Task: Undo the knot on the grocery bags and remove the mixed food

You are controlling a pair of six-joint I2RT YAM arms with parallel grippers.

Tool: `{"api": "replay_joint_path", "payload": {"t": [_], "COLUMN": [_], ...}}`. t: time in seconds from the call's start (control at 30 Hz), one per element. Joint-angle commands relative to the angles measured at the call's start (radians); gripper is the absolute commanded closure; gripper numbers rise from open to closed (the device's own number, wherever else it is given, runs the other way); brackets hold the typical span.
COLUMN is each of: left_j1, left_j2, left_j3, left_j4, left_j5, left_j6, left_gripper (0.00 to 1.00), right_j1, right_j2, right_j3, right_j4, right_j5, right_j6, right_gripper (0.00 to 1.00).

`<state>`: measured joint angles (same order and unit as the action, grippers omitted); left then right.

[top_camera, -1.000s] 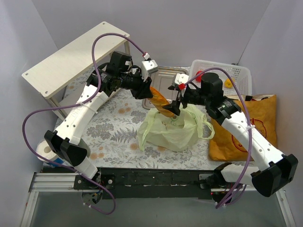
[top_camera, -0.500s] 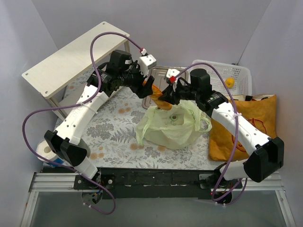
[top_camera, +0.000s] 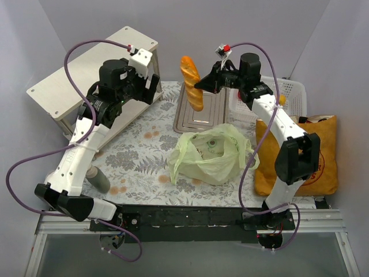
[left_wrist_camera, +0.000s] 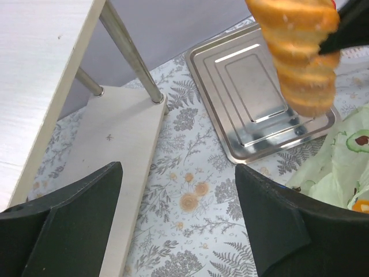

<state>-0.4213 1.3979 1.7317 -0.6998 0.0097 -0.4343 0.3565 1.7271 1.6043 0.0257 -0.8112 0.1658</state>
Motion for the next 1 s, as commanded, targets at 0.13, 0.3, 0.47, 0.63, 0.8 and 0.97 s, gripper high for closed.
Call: {"api": "replay_joint_path", "payload": {"t": [0.13,0.3,0.47,0.63,0.8,0.97], "left_j1": [0.013,0.013,0.015,0.019,0.024,0.026], "left_j2": [-0.053,-0.057,-0.037,-0.019,0.009,0.030], "left_j3": [-0.086,-0.136,-0.159,-0.161,-0.146,-0.141], "left_j4": [-0.076,-0.096,-0.098,-0.118,-0.153,-0.159], "left_j5": [0.117,0.136,0.151,0.173,0.188,0.190], "left_j6": [-0.035,-0.037,-0.044,-0.049,-0.052,-0.046], "left_gripper": [0.21,0.21,0.21,0.21,0.21,0.21], "right_j1": [-0.048,-0.048,-0.040,-0.042,-0.037,-0.033], "right_j2": [0.255,0.414,0.506,0.581,0.663,0.695], "right_j3": [0.108,0.212,0.293,0.342,0.370,0.371], "right_j4": [0.160,0.149,0.100,0.066,0.085,0.103], "right_j5": [0.023,0.084,0.188,0.273,0.274,0.262], "right_j6": [0.253,0.247,0.265,0.310,0.379,0.403], "right_gripper": [0.96,0.95,0.95,0.96,0.96,0.93]}}
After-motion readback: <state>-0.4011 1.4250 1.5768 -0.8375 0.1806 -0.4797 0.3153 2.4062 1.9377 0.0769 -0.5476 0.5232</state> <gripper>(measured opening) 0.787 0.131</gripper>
